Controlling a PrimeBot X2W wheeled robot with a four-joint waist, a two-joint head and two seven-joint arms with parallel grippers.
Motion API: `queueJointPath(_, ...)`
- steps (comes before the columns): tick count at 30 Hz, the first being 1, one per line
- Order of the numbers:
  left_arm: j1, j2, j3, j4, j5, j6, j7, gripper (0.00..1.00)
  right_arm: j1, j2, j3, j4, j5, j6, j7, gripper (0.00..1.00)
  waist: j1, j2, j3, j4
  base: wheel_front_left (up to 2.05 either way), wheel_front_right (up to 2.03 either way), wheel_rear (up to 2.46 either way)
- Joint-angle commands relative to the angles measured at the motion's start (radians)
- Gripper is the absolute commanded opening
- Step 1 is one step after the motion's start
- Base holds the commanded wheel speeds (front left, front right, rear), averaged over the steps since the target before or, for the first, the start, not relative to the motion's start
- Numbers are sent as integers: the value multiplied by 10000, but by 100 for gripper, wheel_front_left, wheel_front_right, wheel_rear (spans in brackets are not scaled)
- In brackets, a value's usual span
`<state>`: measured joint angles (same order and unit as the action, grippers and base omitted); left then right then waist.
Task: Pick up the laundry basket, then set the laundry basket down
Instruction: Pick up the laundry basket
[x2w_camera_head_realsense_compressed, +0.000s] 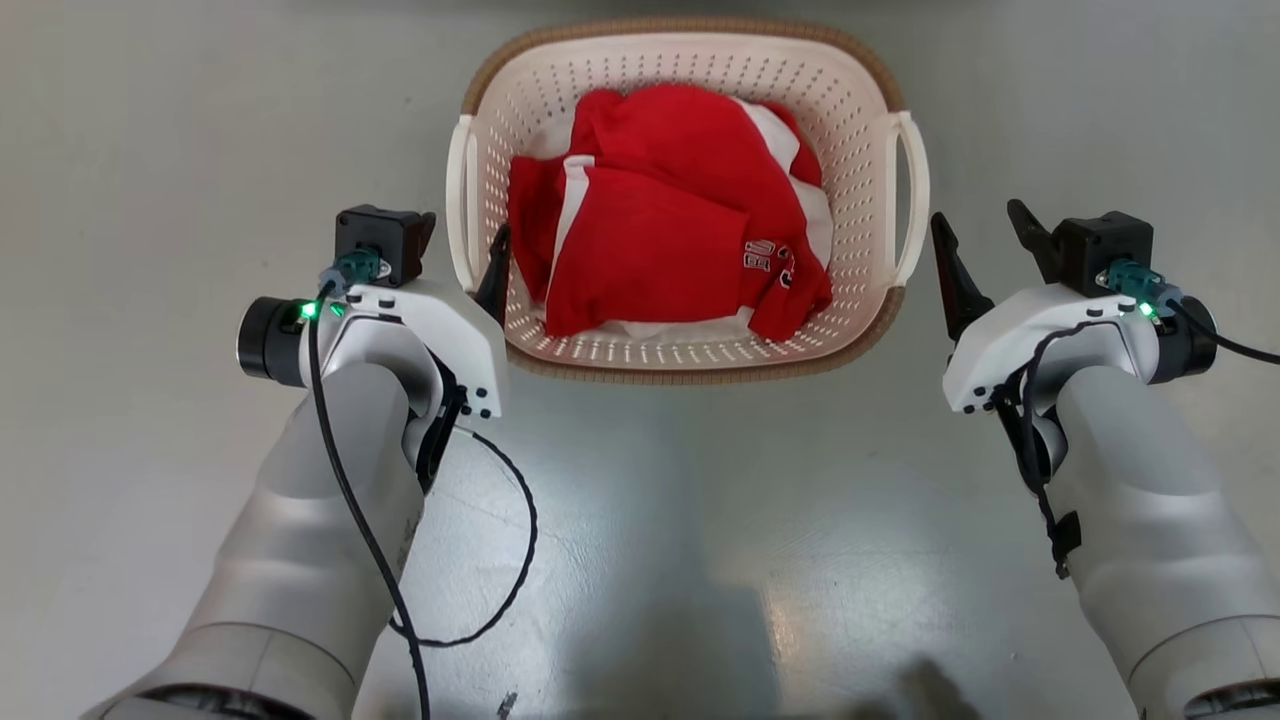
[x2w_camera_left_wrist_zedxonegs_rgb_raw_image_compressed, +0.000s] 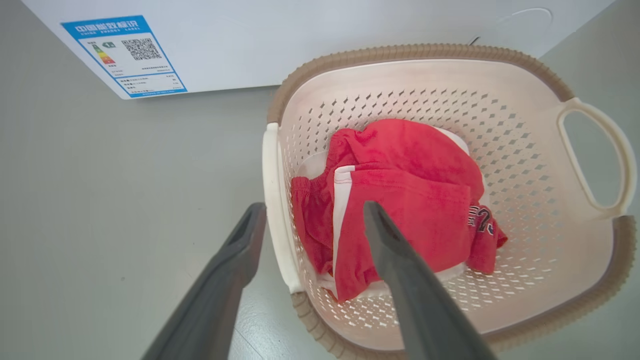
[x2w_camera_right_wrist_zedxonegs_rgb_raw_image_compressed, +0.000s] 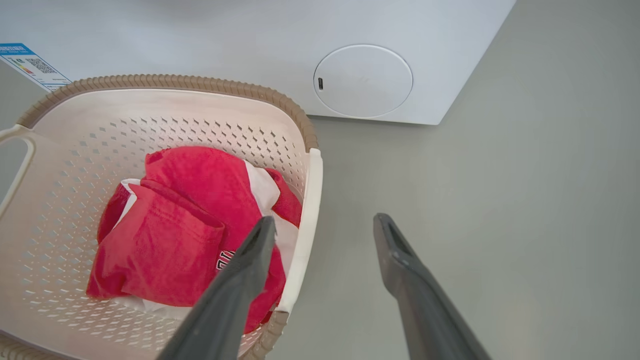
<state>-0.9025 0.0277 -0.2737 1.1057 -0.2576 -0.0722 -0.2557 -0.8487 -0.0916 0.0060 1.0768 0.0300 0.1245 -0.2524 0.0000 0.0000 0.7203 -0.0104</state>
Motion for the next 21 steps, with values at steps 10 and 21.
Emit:
queueJointPath(10, -777, 297, 97, 719, -203, 290, -61, 100, -186, 188, 117, -134, -42, 62, -93, 100, 0, 0, 677, 25, 0, 0, 0)
queueJointPath(21, -1309, 277, 26, 856, -228, 305, -61, 100, -448, 126, 77, -231, -181, 62, -93, 100, 0, 0, 1253, 68, 0, 0, 0)
